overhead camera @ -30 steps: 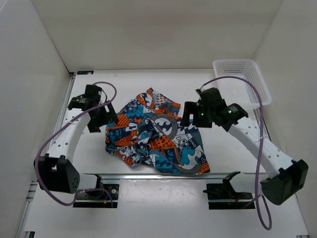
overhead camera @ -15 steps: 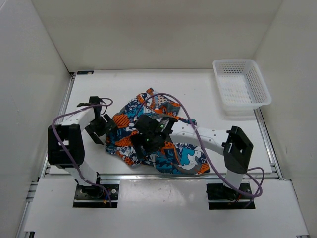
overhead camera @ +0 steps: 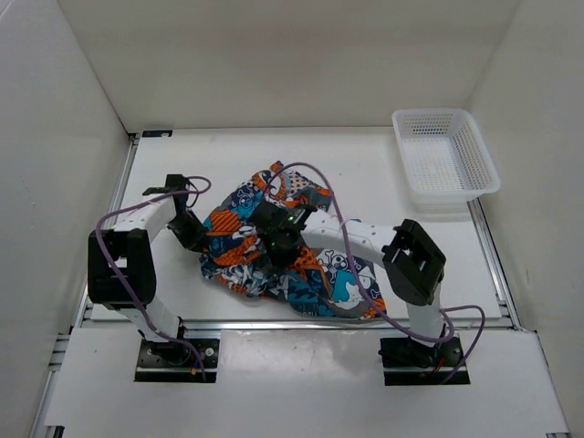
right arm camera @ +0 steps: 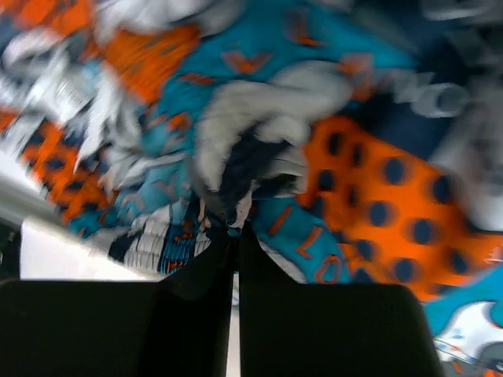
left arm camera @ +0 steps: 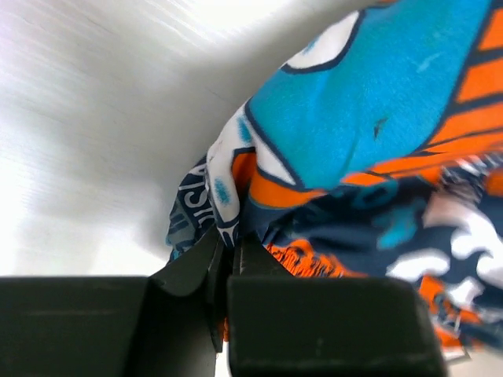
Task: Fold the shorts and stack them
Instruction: Flatten the shorts out
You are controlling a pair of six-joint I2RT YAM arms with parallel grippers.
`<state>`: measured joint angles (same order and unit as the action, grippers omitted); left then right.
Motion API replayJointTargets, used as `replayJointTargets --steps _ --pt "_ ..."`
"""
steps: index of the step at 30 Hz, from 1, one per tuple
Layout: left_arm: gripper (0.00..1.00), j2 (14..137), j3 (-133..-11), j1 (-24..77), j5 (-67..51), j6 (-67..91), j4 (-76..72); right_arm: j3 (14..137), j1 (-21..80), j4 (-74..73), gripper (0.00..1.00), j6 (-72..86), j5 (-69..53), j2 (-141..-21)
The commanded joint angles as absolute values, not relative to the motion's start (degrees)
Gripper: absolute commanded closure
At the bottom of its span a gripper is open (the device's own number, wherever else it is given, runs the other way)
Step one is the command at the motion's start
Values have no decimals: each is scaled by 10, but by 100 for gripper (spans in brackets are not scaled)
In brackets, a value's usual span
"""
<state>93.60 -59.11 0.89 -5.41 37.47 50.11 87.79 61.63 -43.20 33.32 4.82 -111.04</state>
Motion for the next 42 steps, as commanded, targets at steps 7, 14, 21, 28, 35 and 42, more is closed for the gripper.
replayJointTargets --steps 7,14,21,28,35,42 --pt "90 954 -944 17 -145 363 606 1203 369 -513 100 187 111 -1092" --pt "90 1054 -1451 17 -196 377 709 1465 301 -469 100 128 41 -1070" --pt "90 762 -990 64 -186 372 579 1006 356 -343 100 76 132 -818" --pt "0 683 -657 206 -177 462 504 704 187 -351 34 185 174 -761" --pt "7 801 -846 205 -16 398 624 705 169 -395 32 241 78 -772" --pt "31 852 -843 93 -9 360 605 582 353 -349 31 344 2 -717"
